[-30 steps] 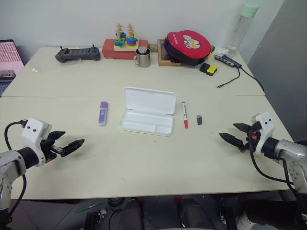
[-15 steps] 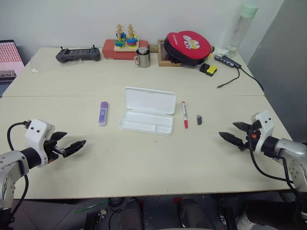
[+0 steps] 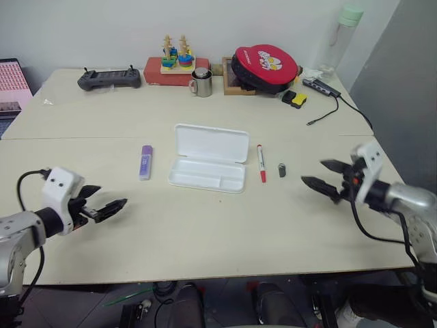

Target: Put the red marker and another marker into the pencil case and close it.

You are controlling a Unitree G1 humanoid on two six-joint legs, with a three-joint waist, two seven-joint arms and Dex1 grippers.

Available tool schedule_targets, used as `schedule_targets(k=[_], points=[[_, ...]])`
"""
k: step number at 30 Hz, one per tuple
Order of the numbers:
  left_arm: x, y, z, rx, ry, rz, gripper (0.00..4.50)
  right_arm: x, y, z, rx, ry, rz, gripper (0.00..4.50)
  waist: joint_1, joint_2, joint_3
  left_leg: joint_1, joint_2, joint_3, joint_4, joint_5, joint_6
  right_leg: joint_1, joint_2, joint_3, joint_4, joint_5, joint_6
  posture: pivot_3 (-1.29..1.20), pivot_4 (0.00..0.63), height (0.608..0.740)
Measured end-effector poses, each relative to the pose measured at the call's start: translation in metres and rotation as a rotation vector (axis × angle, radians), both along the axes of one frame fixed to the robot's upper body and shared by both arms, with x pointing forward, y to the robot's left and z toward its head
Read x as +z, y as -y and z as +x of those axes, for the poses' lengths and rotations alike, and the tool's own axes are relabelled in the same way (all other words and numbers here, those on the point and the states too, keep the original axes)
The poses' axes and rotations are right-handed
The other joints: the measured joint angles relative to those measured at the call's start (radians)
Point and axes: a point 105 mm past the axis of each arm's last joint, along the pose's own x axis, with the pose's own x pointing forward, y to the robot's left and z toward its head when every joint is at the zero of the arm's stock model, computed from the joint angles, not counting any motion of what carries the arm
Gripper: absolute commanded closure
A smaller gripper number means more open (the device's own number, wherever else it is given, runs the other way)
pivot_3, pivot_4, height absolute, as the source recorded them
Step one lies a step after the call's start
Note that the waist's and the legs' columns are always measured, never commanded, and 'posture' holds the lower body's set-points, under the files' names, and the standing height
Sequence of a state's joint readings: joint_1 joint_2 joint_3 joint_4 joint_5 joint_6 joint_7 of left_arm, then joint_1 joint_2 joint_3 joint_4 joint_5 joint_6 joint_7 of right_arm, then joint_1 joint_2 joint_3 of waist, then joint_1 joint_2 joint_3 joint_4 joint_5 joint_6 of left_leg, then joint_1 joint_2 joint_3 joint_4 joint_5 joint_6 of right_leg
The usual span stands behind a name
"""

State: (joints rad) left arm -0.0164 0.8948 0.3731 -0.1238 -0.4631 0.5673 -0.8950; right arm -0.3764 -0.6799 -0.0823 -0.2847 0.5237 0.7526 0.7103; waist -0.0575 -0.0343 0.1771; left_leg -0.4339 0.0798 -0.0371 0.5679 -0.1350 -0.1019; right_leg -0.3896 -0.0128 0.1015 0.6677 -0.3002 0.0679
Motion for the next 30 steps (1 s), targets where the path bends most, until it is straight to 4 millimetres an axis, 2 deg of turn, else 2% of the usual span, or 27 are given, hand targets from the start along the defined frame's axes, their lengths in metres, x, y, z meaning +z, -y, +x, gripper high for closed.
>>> schedule_targets(k=[2, 3, 5, 6, 9, 11, 16, 17, 19, 22, 27, 30], points=[[0.012, 0.016, 0.003, -0.075, 0.029, -0.027, 0.00, -0.007, -0.026, 0.002, 0.060, -0.025, -0.019, 0.01, 0.000, -0.001, 0.000, 0.000, 0.000, -0.001, 0.003, 0.000, 0.000, 0.000, 0.001, 0.000, 0.003, -0.001, -0.002, 0.00, 0.150, 0.740], [0.024, 0.029, 0.004, -0.143, 0.061, -0.055, 0.00, -0.017, -0.053, 0.001, 0.126, -0.064, -0.016, 0.01, 0.000, -0.001, 0.000, -0.001, 0.000, -0.001, 0.004, 0.000, 0.000, -0.001, 0.001, 0.000, 0.007, -0.002, -0.004, 0.00, 0.150, 0.740], [0.033, 0.041, 0.002, -0.205, 0.082, -0.073, 0.00, -0.024, -0.075, -0.002, 0.189, -0.091, -0.024, 0.01, 0.000, -0.001, 0.000, -0.001, 0.000, -0.001, 0.004, 0.000, 0.000, -0.002, 0.001, 0.000, 0.010, -0.002, -0.004, 0.00, 0.150, 0.740], [0.040, 0.052, -0.002, -0.271, 0.096, -0.094, 0.00, -0.027, -0.095, -0.004, 0.247, -0.098, -0.049, 0.01, 0.000, -0.001, 0.000, 0.000, 0.000, -0.001, 0.005, 0.000, 0.000, -0.002, 0.001, 0.000, 0.011, -0.002, -0.003, 0.00, 0.150, 0.740], [0.050, 0.071, -0.005, -0.361, 0.131, -0.158, 0.00, -0.029, -0.128, -0.002, 0.335, -0.102, -0.105, 0.01, 0.000, -0.001, 0.000, 0.000, 0.001, -0.003, 0.005, 0.000, 0.000, -0.002, 0.003, -0.001, 0.013, -0.001, -0.002, 0.00, 0.150, 0.740], [0.054, 0.077, -0.006, -0.379, 0.139, -0.186, 0.00, -0.033, -0.142, -0.002, 0.374, -0.113, -0.132, 0.01, 0.000, -0.001, 0.000, 0.000, 0.002, -0.004, 0.005, 0.000, 0.000, -0.002, 0.004, -0.001, 0.013, -0.001, -0.001, 0.00, 0.150, 0.740], [0.050, 0.075, -0.008, -0.359, 0.124, -0.195, 0.00, -0.057, -0.150, 0.007, 0.393, -0.173, -0.221, 0.01, 0.001, -0.001, 0.000, 0.000, 0.001, -0.004, 0.006, 0.000, 0.000, -0.001, 0.004, -0.001, 0.013, -0.001, -0.001, 0.00, 0.150, 0.740], [0.049, 0.074, -0.009, -0.356, 0.119, -0.198, 0.00, -0.066, -0.146, 0.012, 0.378, -0.190, -0.250, 0.01, 0.001, -0.001, 0.000, 0.000, 0.001, -0.005, 0.006, 0.000, 0.000, -0.002, 0.005, -0.001, 0.013, -0.001, -0.001, 0.00, 0.150, 0.740], [0.048, 0.073, -0.009, -0.350, 0.118, -0.199, 0.00, -0.070, -0.145, 0.014, 0.374, -0.192, -0.260, 0.01, 0.002, -0.001, 0.000, 0.000, 0.001, -0.005, 0.006, 0.000, 0.000, -0.002, 0.005, -0.002, 0.013, -0.001, -0.001, 0.00, 0.150, 0.740], [0.046, 0.070, -0.011, -0.330, 0.115, -0.199, 0.00, -0.071, -0.146, 0.025, 0.371, -0.177, -0.293, 0.51, 0.000, -0.001, 0.000, 0.000, 0.001, -0.005, 0.006, 0.000, 0.000, -0.001, 0.005, -0.002, 0.013, -0.001, -0.001, 0.00, 0.150, 0.740], [0.040, 0.069, -0.014, -0.321, 0.098, -0.199, 0.00, -0.074, -0.146, 0.031, 0.371, -0.168, -0.317, 2.02, 0.004, -0.001, 0.000, 0.000, 0.001, -0.006, 0.006, 0.000, 0.000, -0.001, 0.005, -0.002, 0.013, -0.001, -0.001, 0.00, 0.150, 0.740], [0.041, 0.069, -0.013, -0.320, 0.103, -0.198, 0.00, -0.074, -0.146, 0.031, 0.380, -0.162, -0.328, 2.65, 0.003, -0.001, 0.000, 0.000, 0.001, -0.006, 0.005, 0.000, 0.000, -0.001, 0.005, -0.002, 0.013, -0.001, -0.001, 0.00, 0.150, 0.740]])
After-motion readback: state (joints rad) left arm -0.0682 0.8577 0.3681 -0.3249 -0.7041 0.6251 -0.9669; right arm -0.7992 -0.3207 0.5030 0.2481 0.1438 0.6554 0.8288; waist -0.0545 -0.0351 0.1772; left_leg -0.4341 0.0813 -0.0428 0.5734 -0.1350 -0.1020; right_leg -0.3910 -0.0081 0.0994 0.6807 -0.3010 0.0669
